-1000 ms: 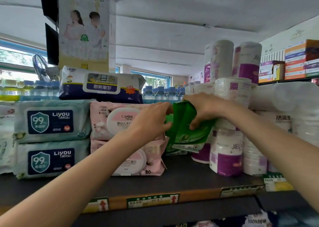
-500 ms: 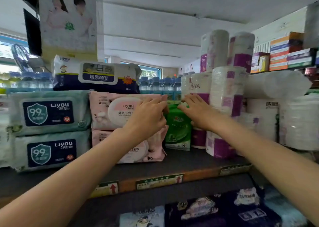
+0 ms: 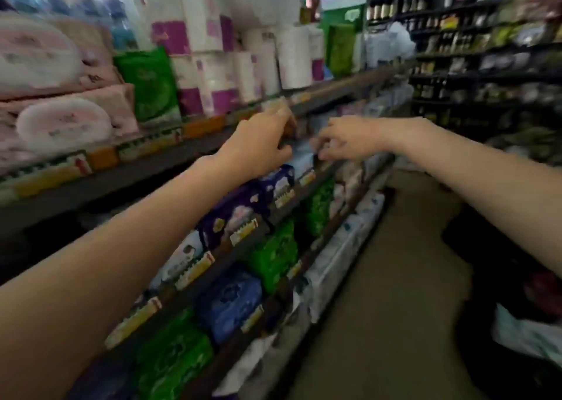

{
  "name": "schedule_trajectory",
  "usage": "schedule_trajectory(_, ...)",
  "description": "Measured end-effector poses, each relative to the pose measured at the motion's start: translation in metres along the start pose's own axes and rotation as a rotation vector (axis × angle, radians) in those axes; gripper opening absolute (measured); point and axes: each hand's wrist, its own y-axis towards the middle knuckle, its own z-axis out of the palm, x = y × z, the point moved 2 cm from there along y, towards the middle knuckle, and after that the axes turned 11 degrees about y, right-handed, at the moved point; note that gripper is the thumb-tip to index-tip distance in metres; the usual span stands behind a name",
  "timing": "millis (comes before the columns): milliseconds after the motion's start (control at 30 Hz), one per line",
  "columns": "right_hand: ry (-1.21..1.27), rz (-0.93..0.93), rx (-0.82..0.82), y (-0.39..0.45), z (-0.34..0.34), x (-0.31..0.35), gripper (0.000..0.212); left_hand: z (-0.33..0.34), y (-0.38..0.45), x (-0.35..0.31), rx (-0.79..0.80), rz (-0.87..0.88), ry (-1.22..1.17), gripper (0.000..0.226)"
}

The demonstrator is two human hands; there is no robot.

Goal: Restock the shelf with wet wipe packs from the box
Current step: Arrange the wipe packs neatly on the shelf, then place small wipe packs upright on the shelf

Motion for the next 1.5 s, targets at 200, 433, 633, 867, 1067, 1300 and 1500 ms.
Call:
schedule_trajectory(200,0.138,0.454,0.309,-0.218,0.097,-0.09,0.035,0.099,-0.048,-0.183,0.358,0.316,-0.194,0.035)
schedule_trajectory(433,0.495,0.958,0.58,-0.474,0.222,-0.149,0.032,0.192,-0.127,-0.377,0.691,0.622,-0.391,0.033)
schedule_trajectory(633,0.753,1.172,0.625,-0.625,0.337,-0.172,0.023,0.263,-0.19,-0.511,0.815,0.778,-0.215,0.039)
schedule_trajectory(867,0.797,1.177,0.329,-0.648,0.481,-0.207,0.022,0.342,-0.227,-0.568,0.804,0.467,-0.325,0.03)
schedule_trajectory(1067,0.656,1.029,0.431,-0.604,0.594,-0.224,0.031,0.416,-0.264,-0.595,0.782,0.537,-0.347,0.032)
schedule_trajectory(1300,0.233,0.819,0.501,-0.578,0.68,-0.238,0.025,0.464,-0.275,-0.584,0.656,0.56,-0.453,0.037)
schedule_trajectory(1500,0.712,0.807,0.279,-0.588,0.616,-0.265,0.011,0.455,-0.272,-0.599,0.897,0.596,-0.399,0.059)
